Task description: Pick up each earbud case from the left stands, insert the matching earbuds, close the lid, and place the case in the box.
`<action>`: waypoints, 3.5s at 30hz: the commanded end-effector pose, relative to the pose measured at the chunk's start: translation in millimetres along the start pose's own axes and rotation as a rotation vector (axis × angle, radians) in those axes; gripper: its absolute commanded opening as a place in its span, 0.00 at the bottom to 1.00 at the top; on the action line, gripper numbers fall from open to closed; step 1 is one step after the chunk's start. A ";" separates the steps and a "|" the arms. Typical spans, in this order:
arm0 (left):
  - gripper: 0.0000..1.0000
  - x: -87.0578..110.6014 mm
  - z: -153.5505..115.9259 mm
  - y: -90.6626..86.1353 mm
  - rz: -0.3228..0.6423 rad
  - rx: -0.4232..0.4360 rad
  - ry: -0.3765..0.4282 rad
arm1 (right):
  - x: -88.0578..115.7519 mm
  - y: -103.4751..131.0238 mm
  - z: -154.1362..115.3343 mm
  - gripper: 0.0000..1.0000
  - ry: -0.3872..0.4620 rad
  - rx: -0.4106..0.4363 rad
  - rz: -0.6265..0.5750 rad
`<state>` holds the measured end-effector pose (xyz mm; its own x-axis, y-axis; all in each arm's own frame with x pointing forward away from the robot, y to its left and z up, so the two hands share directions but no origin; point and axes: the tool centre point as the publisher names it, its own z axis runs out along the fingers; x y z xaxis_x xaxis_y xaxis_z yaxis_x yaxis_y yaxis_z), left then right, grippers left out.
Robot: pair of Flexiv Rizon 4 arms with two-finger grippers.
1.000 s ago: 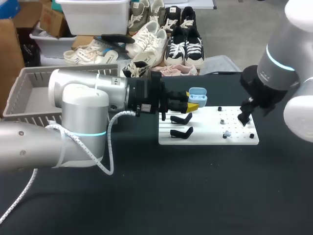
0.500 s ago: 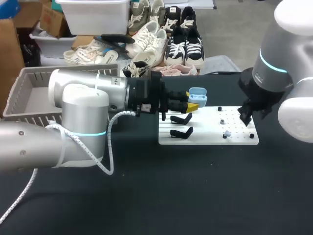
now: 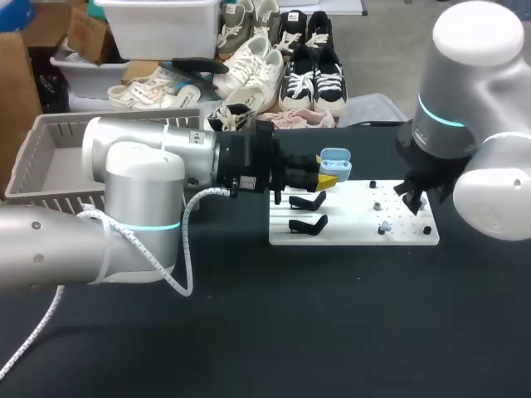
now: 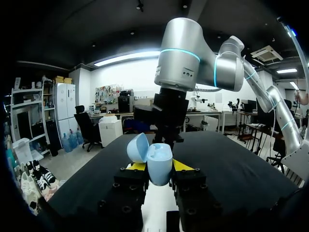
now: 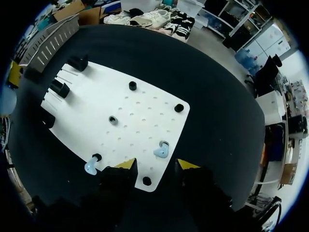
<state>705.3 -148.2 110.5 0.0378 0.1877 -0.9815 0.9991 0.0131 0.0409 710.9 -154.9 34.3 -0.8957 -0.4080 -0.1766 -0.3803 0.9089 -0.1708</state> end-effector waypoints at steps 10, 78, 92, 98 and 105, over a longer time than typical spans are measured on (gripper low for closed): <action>0.00 0.5 -0.3 -0.2 0.001 -0.001 -0.002 | -3.7 0.1 8.6 0.45 0.020 0.023 -0.001; 0.00 0.5 -0.3 -0.2 0.001 -0.001 -0.002 | -3.6 -4.0 13.5 0.29 0.008 0.021 0.135; 0.00 0.5 -0.3 -0.2 0.001 -0.001 -0.002 | -9.5 -1.2 14.1 0.25 0.005 0.030 0.163; 0.00 0.5 -0.3 -0.2 0.001 -0.001 -0.002 | -10.3 -1.2 14.4 0.24 0.007 0.032 0.170; 0.00 0.5 -0.3 -0.2 0.001 -0.001 -0.002 | -11.0 -1.2 15.1 0.22 0.011 0.031 0.176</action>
<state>705.3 -148.3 110.6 0.0378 0.1878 -0.9815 0.9991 0.0131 0.0410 725.2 -154.0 22.0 -0.9497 -0.2455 -0.1945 -0.2153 0.9627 -0.1641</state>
